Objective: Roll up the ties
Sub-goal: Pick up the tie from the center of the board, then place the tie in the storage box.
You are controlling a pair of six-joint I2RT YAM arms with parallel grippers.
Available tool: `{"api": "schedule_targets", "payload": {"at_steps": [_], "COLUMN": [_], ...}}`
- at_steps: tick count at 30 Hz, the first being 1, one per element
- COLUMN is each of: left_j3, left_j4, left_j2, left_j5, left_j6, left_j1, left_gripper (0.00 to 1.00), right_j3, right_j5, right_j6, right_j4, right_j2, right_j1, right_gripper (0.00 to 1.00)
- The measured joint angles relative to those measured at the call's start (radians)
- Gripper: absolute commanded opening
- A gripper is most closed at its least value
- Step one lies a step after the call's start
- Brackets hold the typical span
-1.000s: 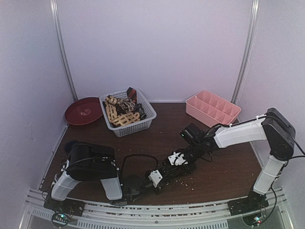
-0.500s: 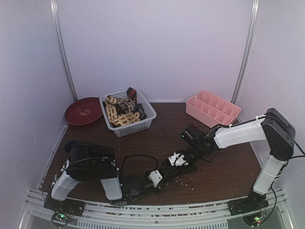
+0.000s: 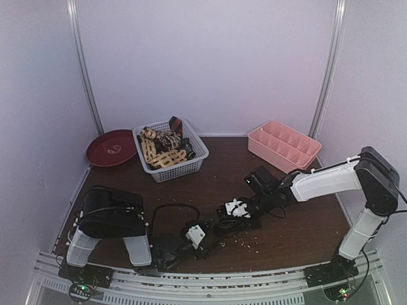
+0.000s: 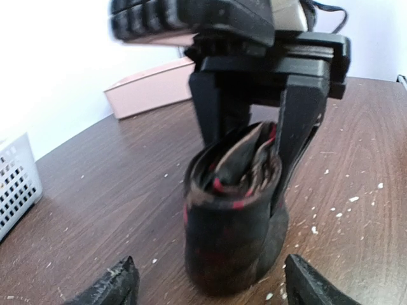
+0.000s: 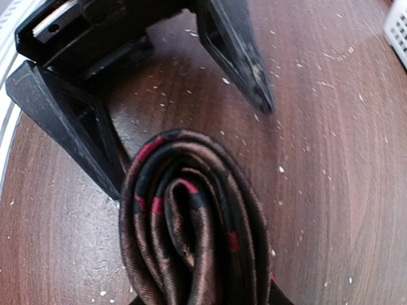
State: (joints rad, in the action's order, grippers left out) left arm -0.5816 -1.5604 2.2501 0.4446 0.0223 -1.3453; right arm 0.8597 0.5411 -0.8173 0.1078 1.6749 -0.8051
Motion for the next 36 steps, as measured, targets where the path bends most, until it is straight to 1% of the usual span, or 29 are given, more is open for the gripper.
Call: {"api": "schedule_targets", "payload": {"at_steps": [1, 2, 5, 8, 14, 20, 22, 24, 30, 36], "left_j3": [0.006, 0.013, 0.030, 0.030, -0.026, -0.075, -0.080, -0.085, -0.163, -0.247], "left_j4": [0.000, 0.000, 0.004, 0.029, 0.155, 0.320, 0.368, 0.427, 0.644, 0.840], "left_j2": [-0.004, -0.010, -0.024, -0.045, -0.106, -0.152, -0.170, -0.194, -0.267, -0.309], "left_j5": [0.007, 0.014, 0.033, 0.050, 0.077, 0.096, 0.098, 0.101, 0.123, 0.119], "left_j6": [-0.004, -0.013, -0.031, -0.052, -0.112, -0.182, -0.203, -0.224, -0.287, -0.364], "left_j1": [0.000, 0.000, 0.000, 0.000, 0.000, 0.003, 0.005, 0.010, 0.028, 0.033], "left_gripper": [0.98, 0.98, 0.98, 0.98, 0.98, 0.98, 0.98, 0.98, 0.98, 0.98], "right_j3": [-0.010, -0.022, -0.033, -0.031, -0.024, -0.021, -0.015, -0.007, 0.082, 0.175], "right_j5": [-0.008, -0.023, -0.071, -0.152, -0.341, -0.499, -0.544, -0.591, -0.746, -0.855], "right_j6": [0.019, 0.049, 0.135, 0.228, 0.454, 0.669, 0.739, 0.807, 1.003, 1.133], "right_j4": [-0.012, -0.029, -0.060, -0.082, -0.099, -0.109, -0.109, -0.109, -0.054, -0.005], "right_j2": [-0.008, -0.019, -0.037, -0.038, -0.031, -0.031, -0.031, -0.030, -0.027, -0.027], "right_j1": [0.001, 0.004, 0.011, 0.019, 0.038, 0.061, 0.076, 0.093, 0.139, 0.184], "right_gripper": [0.34, 0.34, 0.34, 0.35, 0.35, 0.33, 0.28, 0.26, 0.28, 0.28]}}
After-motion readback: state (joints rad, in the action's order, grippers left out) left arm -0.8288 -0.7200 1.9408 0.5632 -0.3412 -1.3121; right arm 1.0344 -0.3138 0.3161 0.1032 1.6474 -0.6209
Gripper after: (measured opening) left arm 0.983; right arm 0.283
